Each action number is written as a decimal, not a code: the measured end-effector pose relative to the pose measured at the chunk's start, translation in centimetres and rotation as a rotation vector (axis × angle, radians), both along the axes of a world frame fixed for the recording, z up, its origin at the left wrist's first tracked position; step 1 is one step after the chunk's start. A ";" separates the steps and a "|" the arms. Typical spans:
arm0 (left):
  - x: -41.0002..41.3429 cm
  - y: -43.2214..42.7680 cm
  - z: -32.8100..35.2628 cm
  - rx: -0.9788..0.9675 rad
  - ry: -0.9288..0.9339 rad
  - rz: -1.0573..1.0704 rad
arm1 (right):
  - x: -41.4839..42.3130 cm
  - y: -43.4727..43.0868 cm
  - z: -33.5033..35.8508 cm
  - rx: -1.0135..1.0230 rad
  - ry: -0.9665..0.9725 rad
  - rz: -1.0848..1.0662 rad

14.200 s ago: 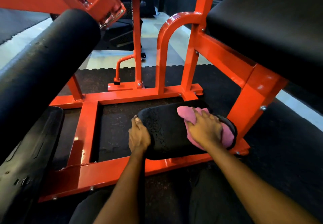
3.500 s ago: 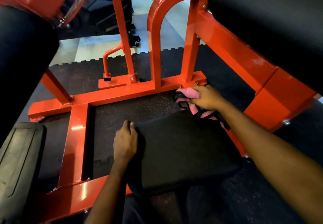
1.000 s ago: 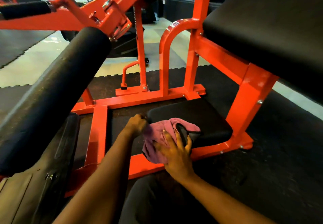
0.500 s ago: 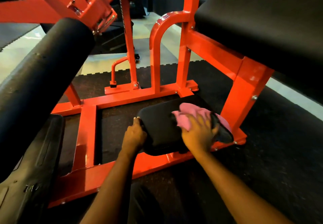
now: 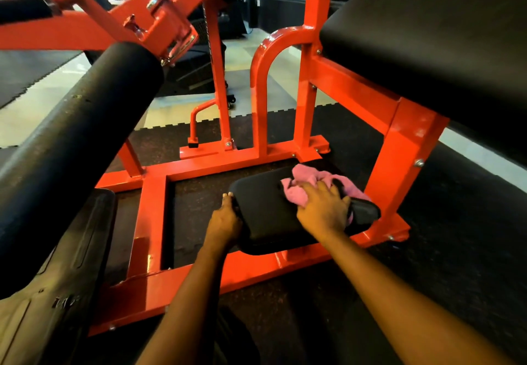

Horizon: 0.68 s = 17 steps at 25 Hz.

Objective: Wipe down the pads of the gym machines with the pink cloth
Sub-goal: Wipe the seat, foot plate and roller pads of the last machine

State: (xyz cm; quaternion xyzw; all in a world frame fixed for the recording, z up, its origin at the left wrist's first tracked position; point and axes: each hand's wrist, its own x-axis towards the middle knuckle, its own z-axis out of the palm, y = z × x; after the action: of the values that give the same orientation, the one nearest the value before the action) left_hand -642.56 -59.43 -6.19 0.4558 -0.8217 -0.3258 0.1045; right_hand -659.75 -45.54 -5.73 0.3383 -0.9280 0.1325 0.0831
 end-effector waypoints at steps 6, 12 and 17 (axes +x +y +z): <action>1.7 -0.3 3.4 -0.069 0.131 -0.068 | 2.8 2.4 1.8 -0.217 -0.542 0.547; -1.3 3.8 5.3 0.151 0.178 -0.189 | -0.9 2.0 3.1 -0.199 -0.568 -0.259; -1.4 4.0 5.9 0.016 0.154 -0.248 | -0.8 1.4 3.7 -0.209 -0.685 -0.047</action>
State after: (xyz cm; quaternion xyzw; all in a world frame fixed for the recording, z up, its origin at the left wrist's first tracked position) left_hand -643.93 -55.43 -0.34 0.3253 -0.8587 -0.3766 0.1226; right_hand -660.56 -44.12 -1.99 0.2427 -0.8908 0.3305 -0.1958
